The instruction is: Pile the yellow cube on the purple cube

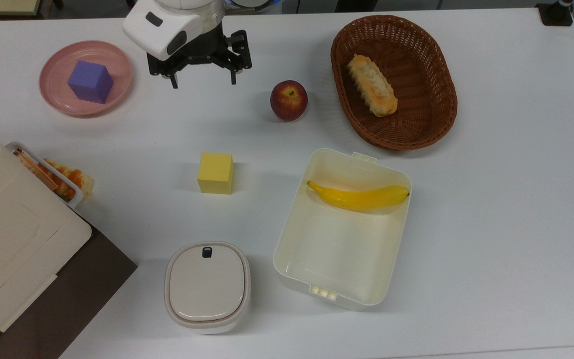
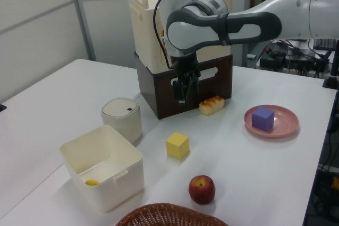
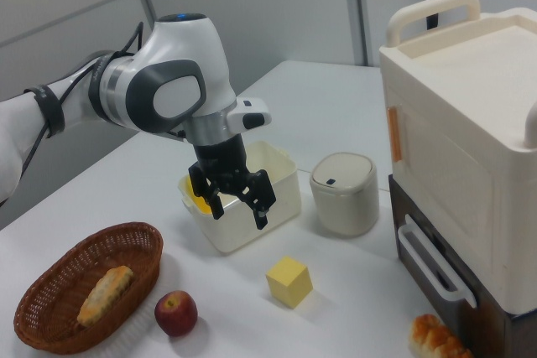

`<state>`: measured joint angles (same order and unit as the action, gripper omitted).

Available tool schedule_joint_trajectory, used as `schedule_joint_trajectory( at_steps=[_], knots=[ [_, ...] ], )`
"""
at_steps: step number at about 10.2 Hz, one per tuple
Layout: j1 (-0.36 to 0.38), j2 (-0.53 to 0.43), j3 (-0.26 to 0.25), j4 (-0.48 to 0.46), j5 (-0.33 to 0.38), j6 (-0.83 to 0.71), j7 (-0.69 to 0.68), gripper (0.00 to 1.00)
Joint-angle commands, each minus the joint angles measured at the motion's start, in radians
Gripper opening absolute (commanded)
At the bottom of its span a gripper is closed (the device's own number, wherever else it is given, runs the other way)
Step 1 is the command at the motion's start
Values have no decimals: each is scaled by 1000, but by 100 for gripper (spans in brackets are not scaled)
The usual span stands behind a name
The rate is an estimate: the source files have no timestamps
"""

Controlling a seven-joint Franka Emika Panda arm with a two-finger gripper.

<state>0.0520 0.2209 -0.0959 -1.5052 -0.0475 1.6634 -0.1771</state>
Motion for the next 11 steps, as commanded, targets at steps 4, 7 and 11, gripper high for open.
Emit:
schedule_joint_trajectory(
  at_steps=[4, 7, 11],
  knots=[
    [9, -14, -8, -9, 15, 4, 4, 100],
    [9, -9, -4, -13, 20, 5, 18, 100],
    [9, 59, -5, -20, 31, 115, 77, 100]
  ],
)
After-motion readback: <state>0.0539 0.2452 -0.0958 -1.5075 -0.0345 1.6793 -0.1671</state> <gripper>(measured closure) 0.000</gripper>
